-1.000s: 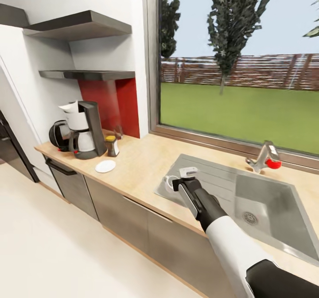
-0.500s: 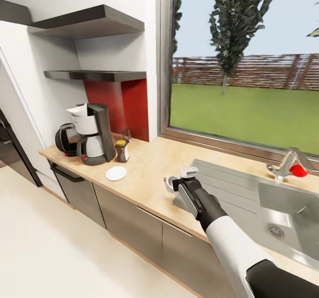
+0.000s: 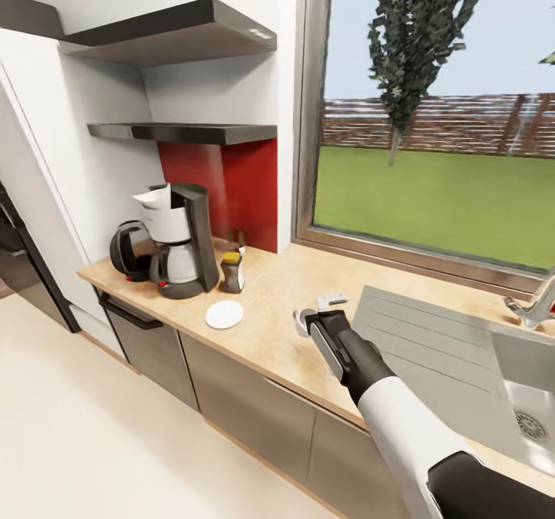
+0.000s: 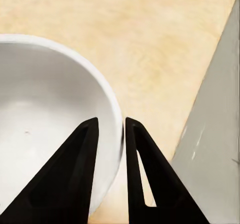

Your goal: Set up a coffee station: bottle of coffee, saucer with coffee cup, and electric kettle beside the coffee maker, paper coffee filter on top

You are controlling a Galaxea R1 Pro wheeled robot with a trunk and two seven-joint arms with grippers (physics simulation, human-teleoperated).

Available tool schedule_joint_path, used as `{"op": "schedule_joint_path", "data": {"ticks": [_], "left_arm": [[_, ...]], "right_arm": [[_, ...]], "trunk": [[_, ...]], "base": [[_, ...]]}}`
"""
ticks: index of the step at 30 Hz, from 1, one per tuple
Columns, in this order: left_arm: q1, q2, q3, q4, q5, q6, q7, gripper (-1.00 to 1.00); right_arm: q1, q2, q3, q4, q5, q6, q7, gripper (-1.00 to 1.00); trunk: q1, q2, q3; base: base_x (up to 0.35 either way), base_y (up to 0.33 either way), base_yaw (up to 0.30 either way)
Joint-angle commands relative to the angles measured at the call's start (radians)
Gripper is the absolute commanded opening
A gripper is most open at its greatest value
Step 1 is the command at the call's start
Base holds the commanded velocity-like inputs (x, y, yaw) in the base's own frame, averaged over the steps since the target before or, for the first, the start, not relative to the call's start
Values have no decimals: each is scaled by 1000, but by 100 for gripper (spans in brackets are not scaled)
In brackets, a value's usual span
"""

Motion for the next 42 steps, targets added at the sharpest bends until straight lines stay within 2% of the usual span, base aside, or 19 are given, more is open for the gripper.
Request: {"op": "schedule_joint_path", "data": {"ticks": [1, 3, 7, 30, 42], "left_arm": [[0, 0, 8, -1, -11, 3, 2, 100], [0, 0, 8, -1, -11, 3, 2, 100], [0, 0, 10, -1, -10, 3, 2, 100], [0, -4, 9, -1, -11, 5, 2, 100], [0, -5, 10, -1, -11, 5, 2, 100]], "right_arm": [[-1, 0, 3, 1, -12, 2, -21, -100], [-1, 0, 4, 4, -13, 2, -58, -100], [-1, 0, 4, 6, -14, 2, -91, -100], [-1, 0, 4, 24, -15, 2, -94, -100], [-1, 0, 3, 36, -14, 2, -94, -100]], "trunk": [[1, -2, -2], [1, -2, -2], [1, -2, -2], [1, -2, -2], [1, -2, -2]], "base": [[183, 283, 0], [184, 283, 0], [178, 286, 0], [36, 315, 0], [204, 278, 0]]}}
